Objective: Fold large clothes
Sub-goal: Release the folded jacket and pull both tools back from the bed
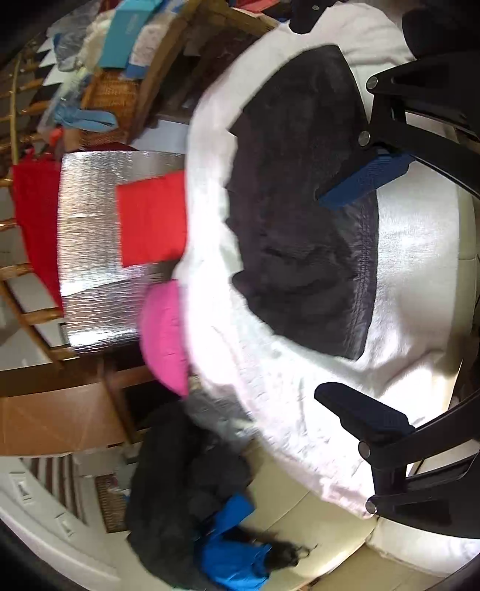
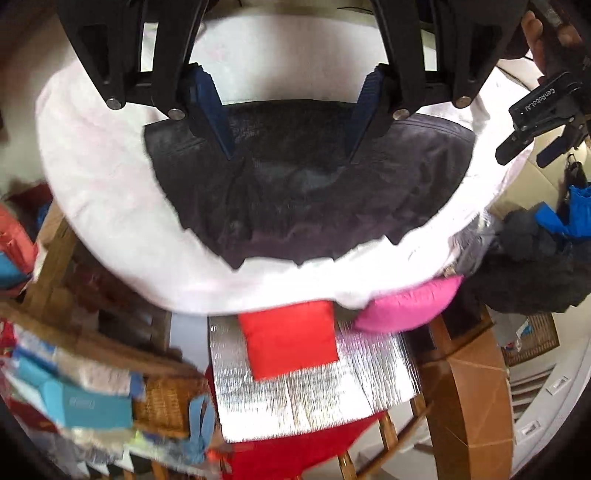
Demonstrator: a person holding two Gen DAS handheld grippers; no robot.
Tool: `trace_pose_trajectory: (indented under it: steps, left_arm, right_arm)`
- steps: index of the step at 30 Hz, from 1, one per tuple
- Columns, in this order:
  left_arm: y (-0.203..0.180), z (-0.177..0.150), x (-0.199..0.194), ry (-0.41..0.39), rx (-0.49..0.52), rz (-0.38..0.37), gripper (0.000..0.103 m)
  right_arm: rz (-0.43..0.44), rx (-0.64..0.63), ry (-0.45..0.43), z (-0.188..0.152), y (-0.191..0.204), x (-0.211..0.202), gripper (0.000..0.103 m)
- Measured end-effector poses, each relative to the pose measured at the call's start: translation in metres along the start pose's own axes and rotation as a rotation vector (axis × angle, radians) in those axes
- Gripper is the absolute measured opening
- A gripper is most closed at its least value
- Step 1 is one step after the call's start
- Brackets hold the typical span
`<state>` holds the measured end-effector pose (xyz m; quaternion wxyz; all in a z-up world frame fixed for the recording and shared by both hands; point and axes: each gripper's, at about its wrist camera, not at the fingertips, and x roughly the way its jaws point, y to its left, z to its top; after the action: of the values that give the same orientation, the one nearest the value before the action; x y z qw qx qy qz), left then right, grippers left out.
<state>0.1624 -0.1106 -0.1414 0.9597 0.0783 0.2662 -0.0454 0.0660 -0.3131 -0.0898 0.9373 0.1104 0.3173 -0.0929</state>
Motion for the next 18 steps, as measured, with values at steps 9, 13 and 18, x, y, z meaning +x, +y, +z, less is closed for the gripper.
trace_pose_trajectory:
  steps: [9, 13, 18]
  left_arm:
    - [0.023, 0.021, -0.102, -0.16, -0.049, 0.01, 0.103]
    - [0.025, 0.024, -0.146, -0.254, -0.045, 0.036, 0.103]
    - [0.025, 0.024, -0.182, -0.314, -0.014, 0.044, 0.103]
  right_arm:
    - [-0.053, -0.077, -0.186, 0.009, 0.027, -0.113, 0.075]
    - [-0.074, -0.104, -0.225, 0.007, 0.038, -0.146, 0.078]
    - [-0.068, -0.105, -0.249, 0.0, 0.045, -0.173, 0.08]
